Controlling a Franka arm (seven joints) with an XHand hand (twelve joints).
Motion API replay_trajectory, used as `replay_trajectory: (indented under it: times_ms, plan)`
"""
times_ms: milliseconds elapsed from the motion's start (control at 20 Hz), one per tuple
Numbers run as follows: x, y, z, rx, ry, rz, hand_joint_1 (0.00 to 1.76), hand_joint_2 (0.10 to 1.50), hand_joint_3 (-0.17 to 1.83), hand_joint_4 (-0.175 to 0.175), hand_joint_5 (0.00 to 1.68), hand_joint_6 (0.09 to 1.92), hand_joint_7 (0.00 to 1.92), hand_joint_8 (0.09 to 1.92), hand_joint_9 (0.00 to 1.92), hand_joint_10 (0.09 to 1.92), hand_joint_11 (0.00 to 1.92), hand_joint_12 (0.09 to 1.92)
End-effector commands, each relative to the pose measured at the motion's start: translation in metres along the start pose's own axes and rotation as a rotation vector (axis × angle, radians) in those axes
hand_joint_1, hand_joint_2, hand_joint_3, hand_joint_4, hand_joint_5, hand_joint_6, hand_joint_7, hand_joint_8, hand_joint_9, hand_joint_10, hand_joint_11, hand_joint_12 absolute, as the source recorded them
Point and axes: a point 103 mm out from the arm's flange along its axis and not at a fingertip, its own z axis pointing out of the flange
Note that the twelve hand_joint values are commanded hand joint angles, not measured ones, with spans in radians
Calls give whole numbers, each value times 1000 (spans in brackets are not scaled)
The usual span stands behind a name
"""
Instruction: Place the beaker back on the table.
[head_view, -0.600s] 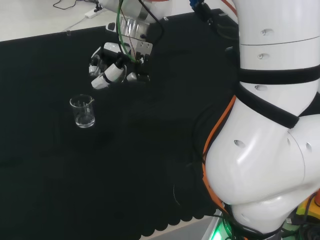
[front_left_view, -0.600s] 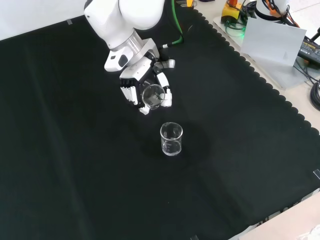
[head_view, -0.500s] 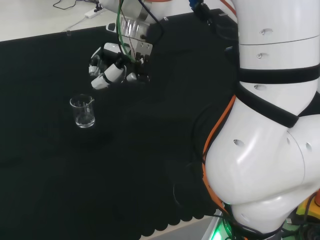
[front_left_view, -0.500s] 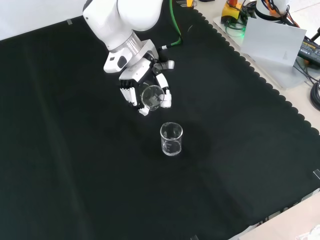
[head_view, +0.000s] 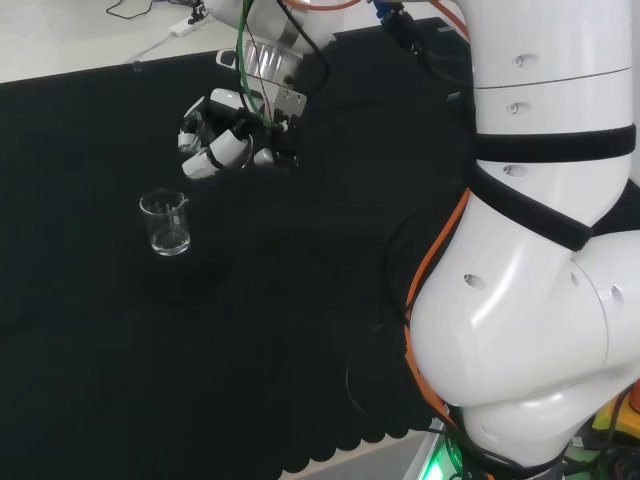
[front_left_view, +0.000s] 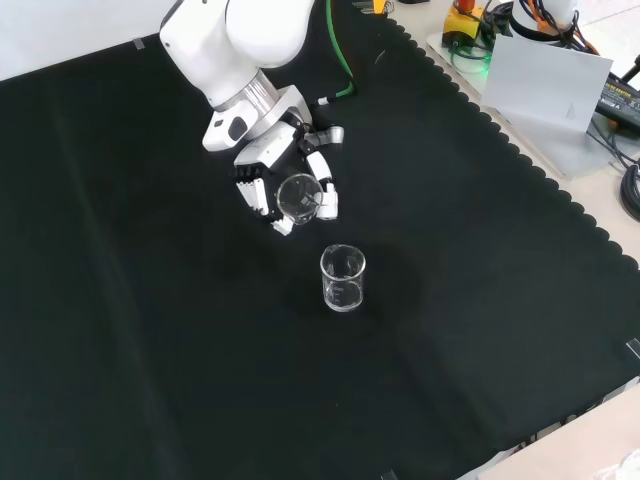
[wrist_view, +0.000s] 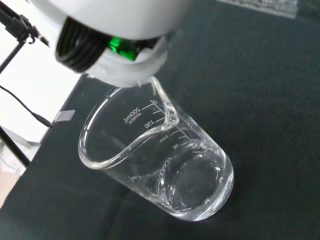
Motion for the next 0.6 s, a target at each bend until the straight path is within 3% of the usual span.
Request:
replay_trajectory:
  times_ms: [50,350,450,600]
  plan:
    - [-11,2,3,-25,31,2,1118,630,784,151,1196,874,1696,537,1704,434,1427,775]
    - [-33,3,9,-61,103,26,1118,630,783,151,1197,873,1695,539,1702,437,1425,776]
    - [-41,3,11,-100,154,16,1118,630,783,152,1197,873,1695,539,1701,437,1425,776]
    - [-48,4,12,-122,174,5,1118,630,783,152,1196,873,1695,540,1698,438,1423,777]
